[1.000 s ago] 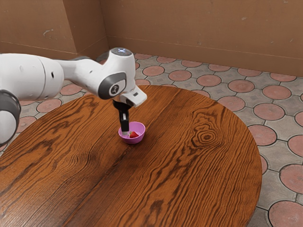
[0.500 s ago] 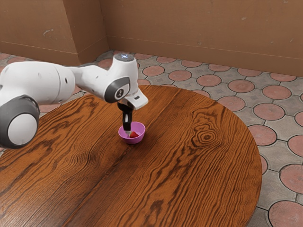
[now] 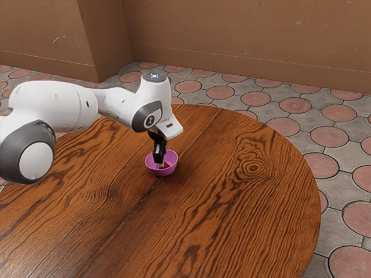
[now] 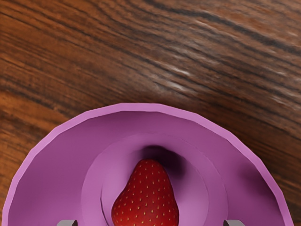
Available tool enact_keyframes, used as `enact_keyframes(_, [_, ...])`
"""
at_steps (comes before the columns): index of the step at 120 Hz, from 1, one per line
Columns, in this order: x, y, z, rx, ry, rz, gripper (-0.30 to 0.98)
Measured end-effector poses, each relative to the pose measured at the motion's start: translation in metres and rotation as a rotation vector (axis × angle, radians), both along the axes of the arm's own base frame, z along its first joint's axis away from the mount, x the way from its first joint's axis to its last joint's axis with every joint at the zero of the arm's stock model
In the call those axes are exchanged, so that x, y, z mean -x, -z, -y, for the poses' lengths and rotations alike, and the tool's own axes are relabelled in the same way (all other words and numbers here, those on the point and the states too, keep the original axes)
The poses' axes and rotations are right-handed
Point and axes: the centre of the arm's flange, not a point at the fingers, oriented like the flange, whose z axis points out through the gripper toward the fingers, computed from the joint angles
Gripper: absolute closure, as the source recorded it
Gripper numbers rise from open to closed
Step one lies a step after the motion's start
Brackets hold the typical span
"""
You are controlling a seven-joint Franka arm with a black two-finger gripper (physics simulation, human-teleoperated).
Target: Take strawberry from the bowl
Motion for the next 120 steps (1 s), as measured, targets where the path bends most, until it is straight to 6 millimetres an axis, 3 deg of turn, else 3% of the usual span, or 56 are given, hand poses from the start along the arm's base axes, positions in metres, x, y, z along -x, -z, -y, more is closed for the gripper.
enact_keyframes(120, [-0.005,0.027,-0.013,0.026,0.029,0.012,0.31])
